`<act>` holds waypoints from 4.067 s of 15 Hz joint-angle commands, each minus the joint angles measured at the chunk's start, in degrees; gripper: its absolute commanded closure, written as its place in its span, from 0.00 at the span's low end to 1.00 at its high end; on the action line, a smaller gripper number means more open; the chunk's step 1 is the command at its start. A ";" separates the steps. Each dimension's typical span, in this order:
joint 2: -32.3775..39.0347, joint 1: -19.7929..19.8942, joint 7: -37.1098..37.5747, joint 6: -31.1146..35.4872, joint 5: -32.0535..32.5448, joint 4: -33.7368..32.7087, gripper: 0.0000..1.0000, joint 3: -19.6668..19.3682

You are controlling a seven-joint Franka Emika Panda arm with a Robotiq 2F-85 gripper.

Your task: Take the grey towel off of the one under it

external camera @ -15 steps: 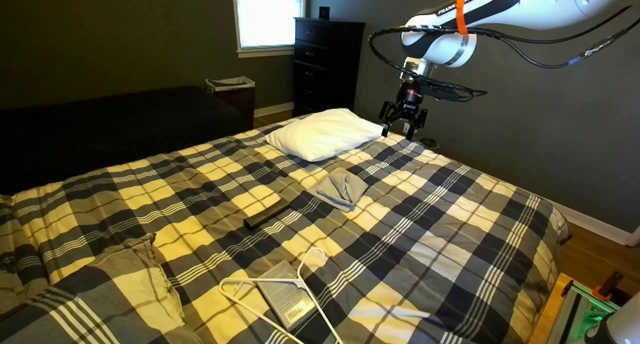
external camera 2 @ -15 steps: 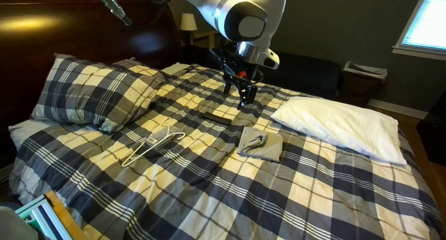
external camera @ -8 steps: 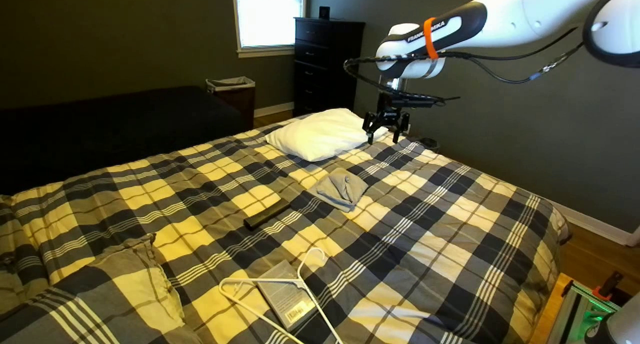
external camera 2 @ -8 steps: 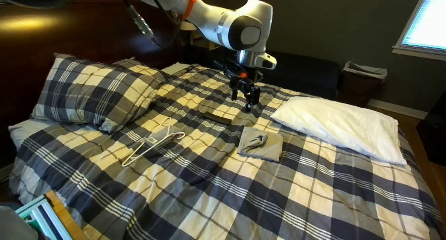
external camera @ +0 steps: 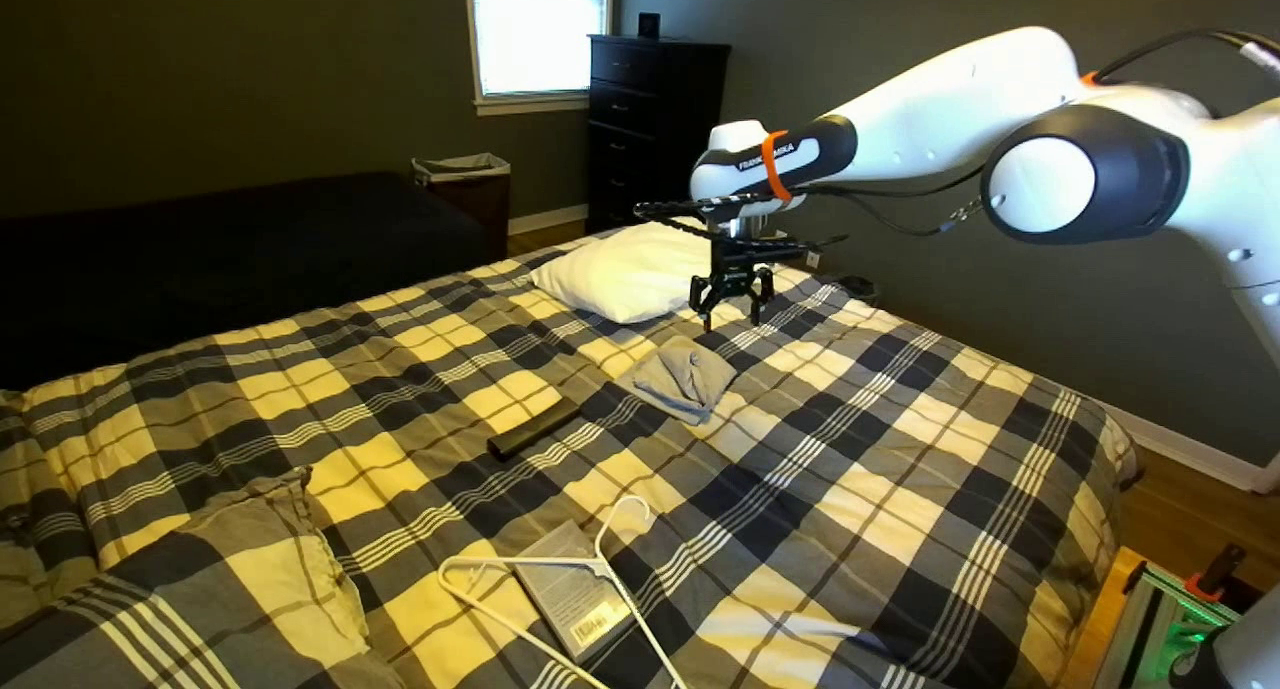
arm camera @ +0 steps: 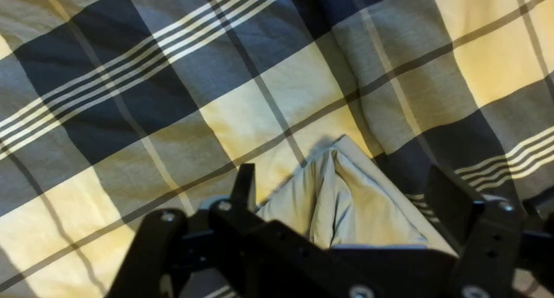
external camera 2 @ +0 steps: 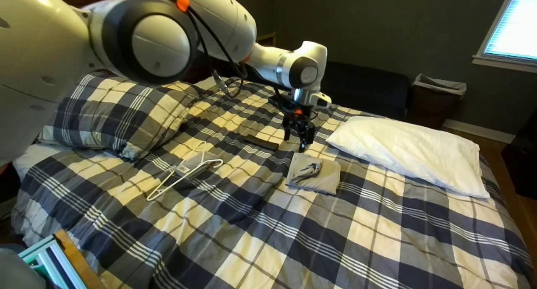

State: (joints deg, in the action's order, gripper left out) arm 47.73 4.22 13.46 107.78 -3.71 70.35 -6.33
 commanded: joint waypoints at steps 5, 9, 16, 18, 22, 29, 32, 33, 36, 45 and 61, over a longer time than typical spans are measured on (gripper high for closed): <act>3.71 1.40 -1.89 -1.12 -0.26 -4.25 0.00 0.95; 8.71 1.23 -2.92 11.39 2.20 -9.91 0.00 0.08; 11.94 2.38 -2.60 20.33 3.55 -11.84 0.00 -1.28; 12.86 2.55 -2.66 20.31 3.61 -13.02 0.00 -1.35; 15.47 2.52 -1.72 21.40 2.89 -14.94 0.00 -0.79; 16.23 2.15 -2.63 21.19 3.23 -13.76 0.00 -0.46; 17.40 1.89 -1.84 21.28 3.50 -15.11 0.00 -0.90; 18.81 2.30 -2.70 22.16 3.16 -16.89 0.00 -0.29; 21.75 2.83 -3.29 23.28 2.53 -20.58 0.00 0.66; 29.94 3.97 -3.75 21.87 2.22 -29.57 0.00 1.73; 35.39 4.95 -5.22 22.37 2.38 -37.02 1.00 3.54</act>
State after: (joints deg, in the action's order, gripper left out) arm 81.71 8.32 8.83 130.06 -0.74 36.21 -3.40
